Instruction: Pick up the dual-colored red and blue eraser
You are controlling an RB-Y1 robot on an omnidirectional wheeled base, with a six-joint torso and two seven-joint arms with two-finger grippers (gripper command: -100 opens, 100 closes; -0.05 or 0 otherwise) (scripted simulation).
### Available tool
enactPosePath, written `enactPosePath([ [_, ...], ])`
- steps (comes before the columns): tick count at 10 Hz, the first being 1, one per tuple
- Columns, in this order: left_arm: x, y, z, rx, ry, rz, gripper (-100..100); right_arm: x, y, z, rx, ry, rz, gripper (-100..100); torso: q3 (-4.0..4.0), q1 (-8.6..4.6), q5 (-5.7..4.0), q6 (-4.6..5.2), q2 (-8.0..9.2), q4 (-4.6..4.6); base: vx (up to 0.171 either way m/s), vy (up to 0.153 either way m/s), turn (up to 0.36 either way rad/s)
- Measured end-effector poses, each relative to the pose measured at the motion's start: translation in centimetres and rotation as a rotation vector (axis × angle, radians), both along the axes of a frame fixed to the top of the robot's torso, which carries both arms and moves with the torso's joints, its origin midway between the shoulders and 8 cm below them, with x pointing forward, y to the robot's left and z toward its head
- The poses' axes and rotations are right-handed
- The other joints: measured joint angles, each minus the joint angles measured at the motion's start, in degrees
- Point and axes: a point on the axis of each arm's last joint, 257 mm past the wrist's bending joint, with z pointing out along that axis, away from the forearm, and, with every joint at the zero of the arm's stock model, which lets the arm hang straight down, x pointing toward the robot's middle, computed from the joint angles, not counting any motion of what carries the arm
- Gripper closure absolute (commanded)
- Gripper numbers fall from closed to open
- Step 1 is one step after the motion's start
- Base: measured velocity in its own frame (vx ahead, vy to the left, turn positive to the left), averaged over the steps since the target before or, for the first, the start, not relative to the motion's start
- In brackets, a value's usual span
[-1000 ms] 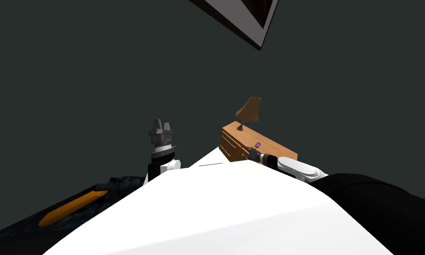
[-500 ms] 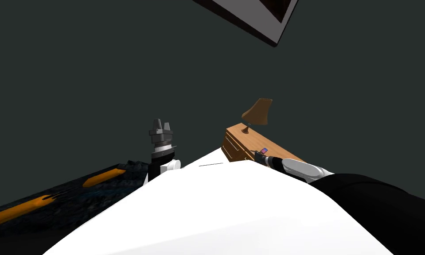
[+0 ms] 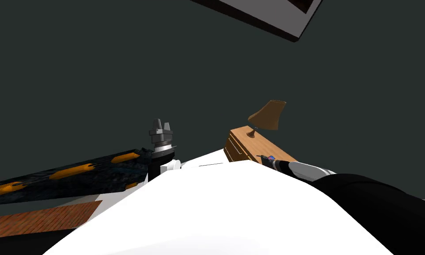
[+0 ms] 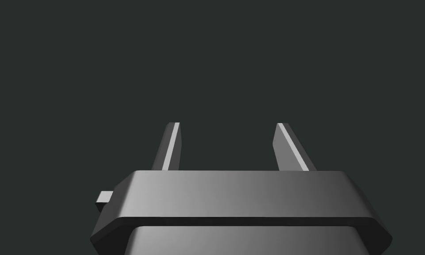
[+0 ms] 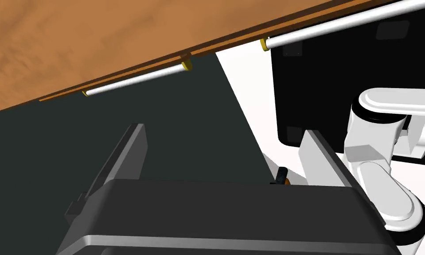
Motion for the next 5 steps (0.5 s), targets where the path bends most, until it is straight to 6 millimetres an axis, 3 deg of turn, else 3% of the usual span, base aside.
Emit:
enactPosePath([
  [5,0.0,0.0,0.0,0.0,0.0,0.0,0,-5.6,-4.2,-1.2,-0.117,0.144,0.079,-100,-0.03,-0.04,-0.02,0.06,-0.06,-0.01,-0.014,-0.104,0.292],
])
